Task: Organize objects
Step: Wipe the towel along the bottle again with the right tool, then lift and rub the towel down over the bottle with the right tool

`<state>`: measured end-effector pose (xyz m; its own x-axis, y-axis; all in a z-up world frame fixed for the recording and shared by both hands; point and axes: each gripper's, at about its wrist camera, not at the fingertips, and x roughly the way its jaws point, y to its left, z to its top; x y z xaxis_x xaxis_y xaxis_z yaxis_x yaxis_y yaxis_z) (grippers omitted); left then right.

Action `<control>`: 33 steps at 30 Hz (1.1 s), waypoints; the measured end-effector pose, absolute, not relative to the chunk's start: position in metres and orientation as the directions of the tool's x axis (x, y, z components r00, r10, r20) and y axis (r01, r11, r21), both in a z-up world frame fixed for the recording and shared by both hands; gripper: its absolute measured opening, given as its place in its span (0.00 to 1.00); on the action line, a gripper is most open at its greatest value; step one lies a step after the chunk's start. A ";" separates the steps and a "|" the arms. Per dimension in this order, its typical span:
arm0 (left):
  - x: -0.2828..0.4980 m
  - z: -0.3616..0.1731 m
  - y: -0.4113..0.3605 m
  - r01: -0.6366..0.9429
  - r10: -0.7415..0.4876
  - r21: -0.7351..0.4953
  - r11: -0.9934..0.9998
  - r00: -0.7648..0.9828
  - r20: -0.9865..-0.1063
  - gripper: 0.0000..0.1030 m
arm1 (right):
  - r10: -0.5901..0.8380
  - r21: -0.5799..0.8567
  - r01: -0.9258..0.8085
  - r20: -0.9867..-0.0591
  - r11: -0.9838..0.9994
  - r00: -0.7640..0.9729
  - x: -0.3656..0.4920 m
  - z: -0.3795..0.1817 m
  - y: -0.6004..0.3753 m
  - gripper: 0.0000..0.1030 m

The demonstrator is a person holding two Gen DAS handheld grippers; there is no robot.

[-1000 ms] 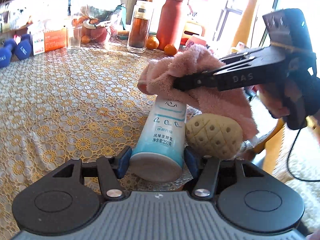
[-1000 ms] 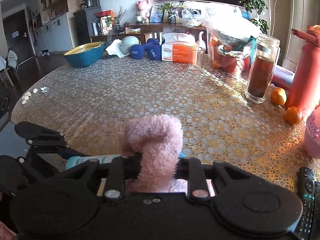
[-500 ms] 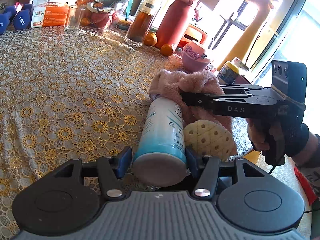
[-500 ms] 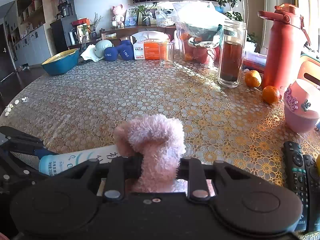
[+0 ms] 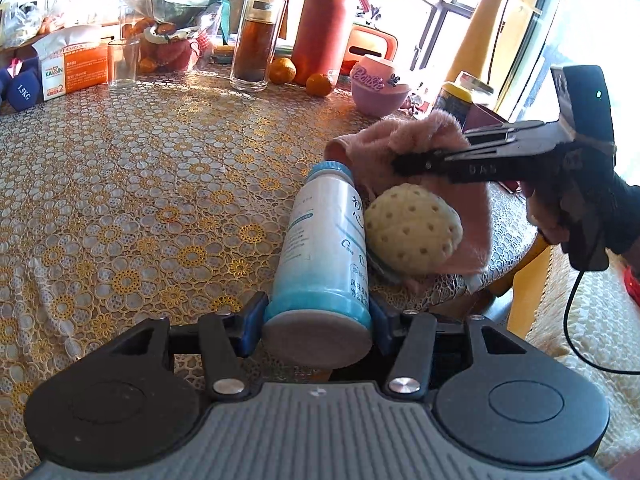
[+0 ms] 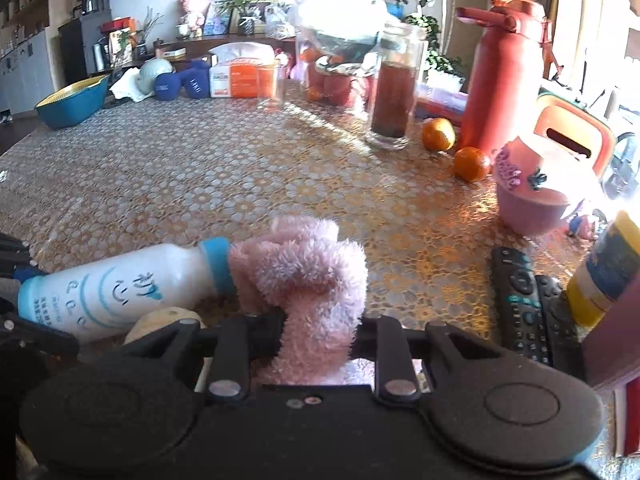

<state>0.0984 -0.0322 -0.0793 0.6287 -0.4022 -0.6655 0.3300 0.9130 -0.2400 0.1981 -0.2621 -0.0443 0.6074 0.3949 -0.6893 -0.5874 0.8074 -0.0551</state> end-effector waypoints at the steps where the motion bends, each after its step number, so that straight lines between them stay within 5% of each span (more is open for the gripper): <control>1: 0.098 -0.079 -0.033 0.333 -0.399 -0.231 0.914 0.630 -0.666 0.51 | 0.396 -0.058 -0.580 -0.675 0.813 0.622 0.198 -0.038 -0.266 0.23; 11: 0.095 -0.077 -0.040 0.365 -0.366 -0.150 0.919 0.647 -0.669 0.51 | 0.633 -0.023 -0.775 -0.563 0.631 0.532 0.176 0.014 -0.241 0.23; 22: 0.094 -0.081 -0.044 0.378 -0.346 -0.106 0.920 0.650 -0.676 0.51 | 0.748 0.050 -0.938 -0.619 0.343 0.240 0.136 0.002 -0.178 0.23; 33: 0.093 -0.080 -0.041 0.378 -0.350 -0.113 0.919 0.649 -0.675 0.52 | 0.698 0.054 -0.933 -0.679 0.355 0.226 0.141 -0.024 -0.178 0.23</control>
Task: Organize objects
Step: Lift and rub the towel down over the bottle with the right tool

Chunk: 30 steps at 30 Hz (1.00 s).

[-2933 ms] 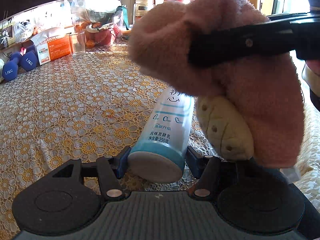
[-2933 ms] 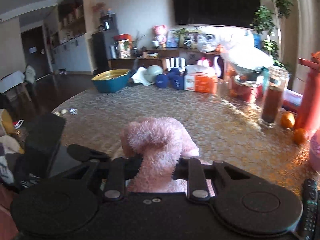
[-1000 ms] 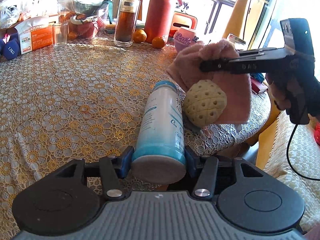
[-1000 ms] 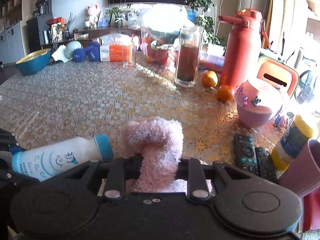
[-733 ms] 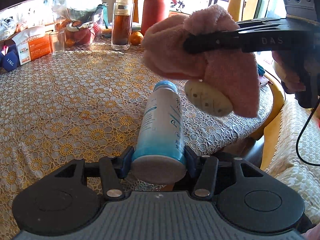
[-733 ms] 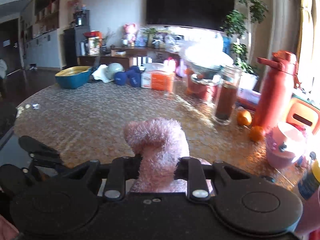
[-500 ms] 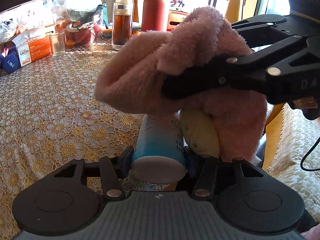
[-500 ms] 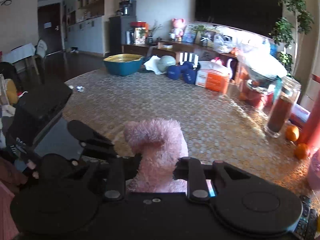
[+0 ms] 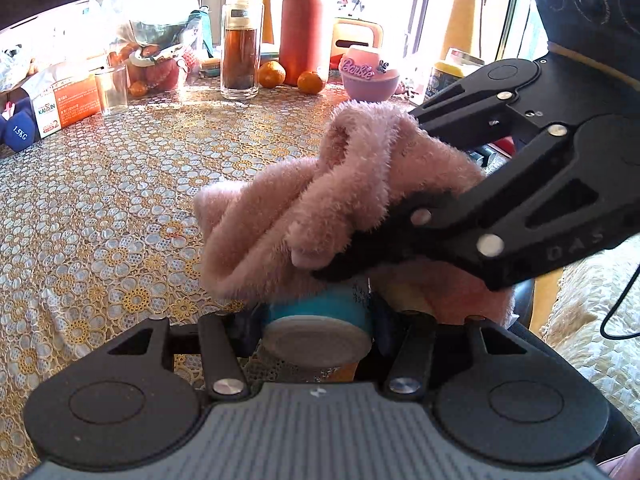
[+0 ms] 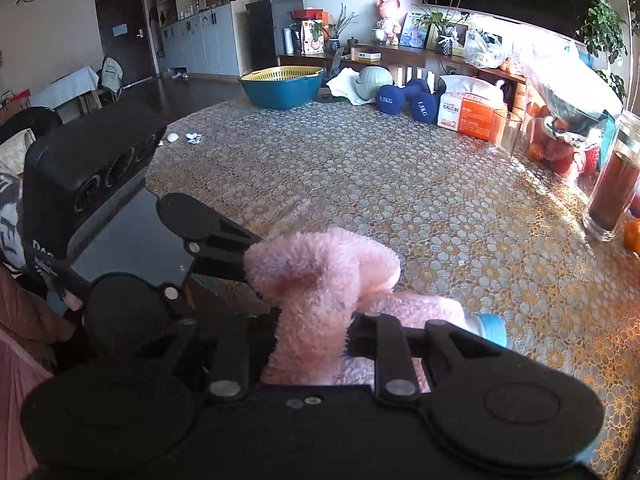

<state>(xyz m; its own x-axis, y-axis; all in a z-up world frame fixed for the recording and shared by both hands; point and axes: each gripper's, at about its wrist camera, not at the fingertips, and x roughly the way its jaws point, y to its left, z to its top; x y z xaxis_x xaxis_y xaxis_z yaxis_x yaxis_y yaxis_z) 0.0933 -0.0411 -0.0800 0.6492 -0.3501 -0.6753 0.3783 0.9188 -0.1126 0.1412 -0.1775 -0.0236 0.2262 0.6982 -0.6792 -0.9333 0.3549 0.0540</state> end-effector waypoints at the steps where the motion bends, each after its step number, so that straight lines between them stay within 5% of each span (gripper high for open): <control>1: 0.094 -0.080 -0.041 0.379 -0.350 -0.111 0.919 0.649 -0.675 0.52 | 0.693 0.037 -0.931 -0.679 0.363 0.243 0.143 -0.024 -0.178 0.23; 30: 0.115 -0.071 -0.030 0.366 -0.341 -0.103 0.925 0.680 -0.649 0.52 | 0.599 0.118 -0.736 -0.672 0.667 0.436 0.232 -0.037 -0.215 0.23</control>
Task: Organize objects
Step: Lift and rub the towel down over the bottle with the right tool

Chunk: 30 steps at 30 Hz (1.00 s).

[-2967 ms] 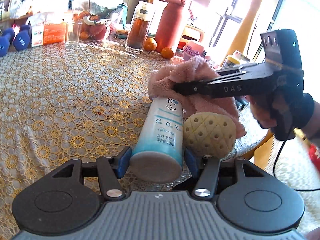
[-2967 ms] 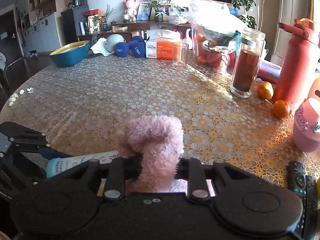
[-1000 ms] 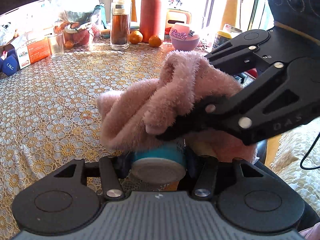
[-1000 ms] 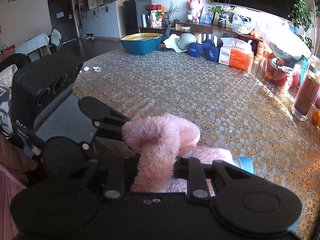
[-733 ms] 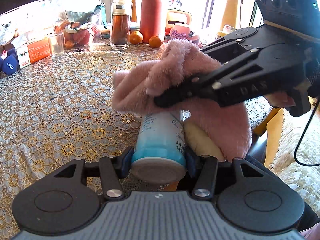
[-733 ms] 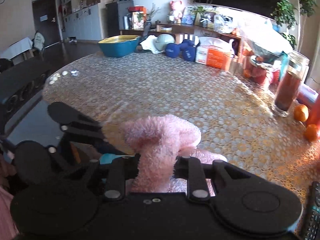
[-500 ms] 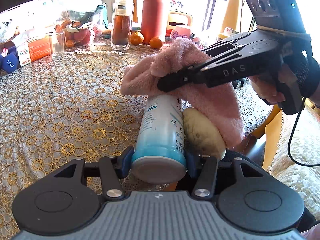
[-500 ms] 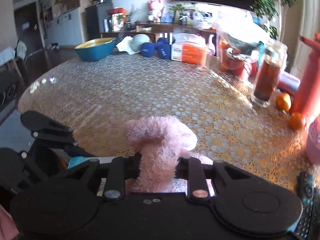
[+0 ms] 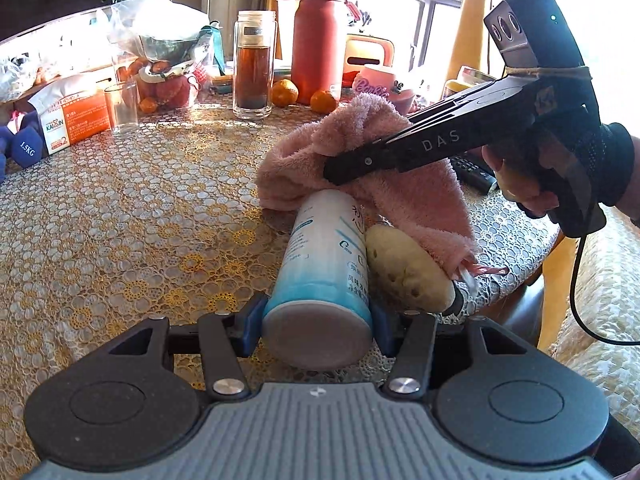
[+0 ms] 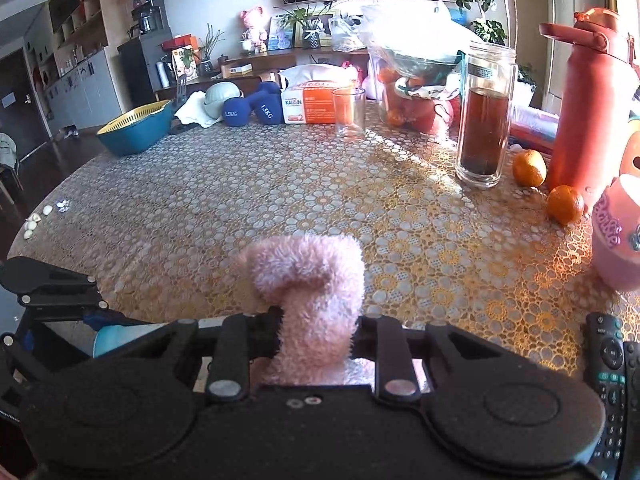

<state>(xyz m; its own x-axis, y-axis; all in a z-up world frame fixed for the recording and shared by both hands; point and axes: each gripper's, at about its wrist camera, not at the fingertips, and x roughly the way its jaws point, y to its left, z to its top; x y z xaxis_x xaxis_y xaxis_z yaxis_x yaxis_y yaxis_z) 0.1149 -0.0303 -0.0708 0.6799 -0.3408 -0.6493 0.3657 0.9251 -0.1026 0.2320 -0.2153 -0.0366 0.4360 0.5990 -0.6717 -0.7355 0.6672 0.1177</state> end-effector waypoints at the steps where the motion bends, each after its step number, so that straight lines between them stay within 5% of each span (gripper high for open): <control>1: 0.117 -0.071 -0.029 0.364 -0.341 -0.106 0.926 0.679 -0.650 0.52 | 0.597 0.115 -0.735 -0.672 0.668 0.437 0.234 -0.037 -0.214 0.23; 11: 0.122 -0.075 -0.013 0.342 -0.407 -0.232 0.911 0.650 -0.642 0.51 | 0.600 0.246 -0.623 -0.657 0.743 0.456 0.253 -0.051 -0.239 0.24; 20: 0.121 -0.075 -0.002 0.278 -0.450 -0.358 0.891 0.643 -0.620 0.55 | 0.481 0.090 -0.620 -0.720 0.779 0.500 0.243 -0.061 -0.236 0.23; 30: 0.119 -0.075 -0.015 0.295 -0.388 -0.253 0.921 0.659 -0.645 0.53 | 0.519 0.007 -0.673 -0.643 0.739 0.563 0.211 -0.027 -0.243 0.23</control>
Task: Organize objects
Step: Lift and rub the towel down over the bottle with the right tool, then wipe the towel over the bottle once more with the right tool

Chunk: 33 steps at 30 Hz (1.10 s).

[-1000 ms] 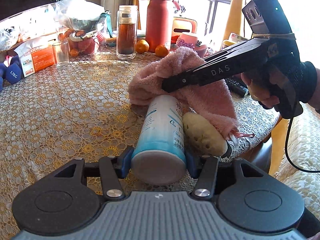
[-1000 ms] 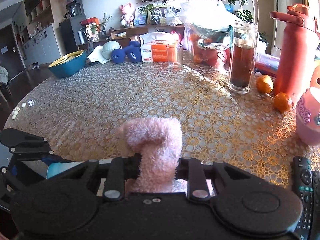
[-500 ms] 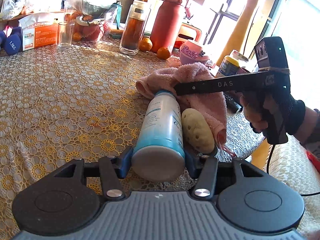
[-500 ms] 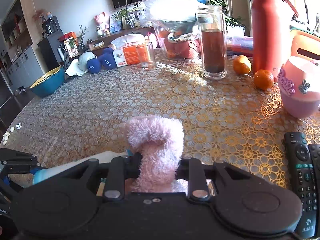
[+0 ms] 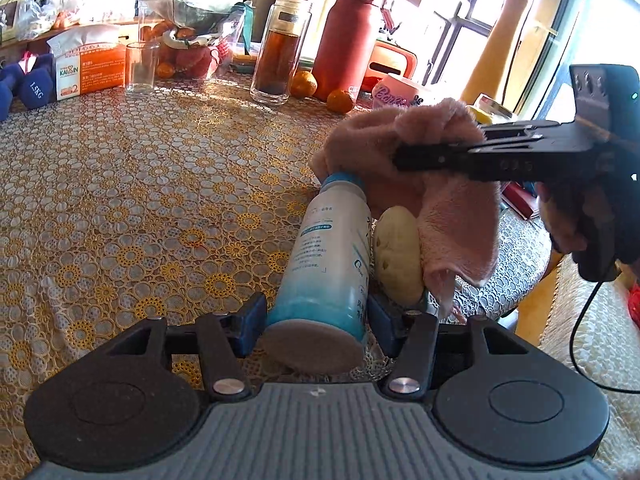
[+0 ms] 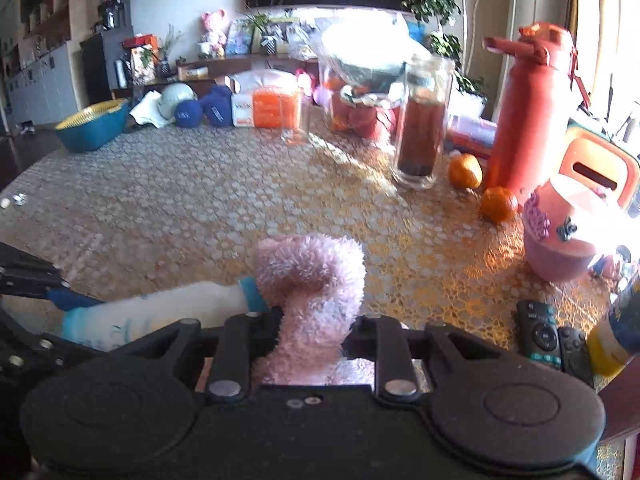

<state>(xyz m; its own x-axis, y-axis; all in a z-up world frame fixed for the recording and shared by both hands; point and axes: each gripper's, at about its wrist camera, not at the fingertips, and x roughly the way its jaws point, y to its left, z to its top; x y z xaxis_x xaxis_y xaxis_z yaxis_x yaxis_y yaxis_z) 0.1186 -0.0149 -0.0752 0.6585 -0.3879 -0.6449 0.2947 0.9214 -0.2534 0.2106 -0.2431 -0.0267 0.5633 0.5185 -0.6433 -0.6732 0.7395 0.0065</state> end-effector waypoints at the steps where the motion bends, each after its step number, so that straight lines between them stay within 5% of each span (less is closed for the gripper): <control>1: 0.118 -0.074 -0.018 0.304 -0.377 -0.228 0.925 0.665 -0.644 0.53 | 0.552 0.012 -0.699 -0.624 0.715 0.554 0.205 -0.017 -0.243 0.23; 6: 0.118 -0.064 -0.031 0.365 -0.330 -0.080 0.928 0.699 -0.635 0.53 | 0.655 0.010 -0.805 -0.587 0.594 0.476 0.184 0.006 -0.225 0.23; 18: 0.115 -0.073 -0.035 0.396 -0.322 -0.030 0.918 0.696 -0.642 0.53 | 0.714 0.100 -0.932 -0.673 0.347 0.193 0.156 -0.023 -0.169 0.24; 33: 0.115 -0.073 -0.036 0.396 -0.324 -0.031 0.918 0.702 -0.634 0.53 | 0.662 0.074 -0.854 -0.668 0.515 0.341 0.205 -0.029 -0.189 0.23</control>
<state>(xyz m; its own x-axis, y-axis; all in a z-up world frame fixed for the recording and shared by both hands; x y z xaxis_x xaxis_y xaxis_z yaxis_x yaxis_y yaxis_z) 0.1145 -0.0362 -0.0735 0.7022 -0.3239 -0.6340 0.3955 0.9179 -0.0309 0.2054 -0.1895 -0.0292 0.3413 0.6616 -0.6677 -0.8540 0.5150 0.0738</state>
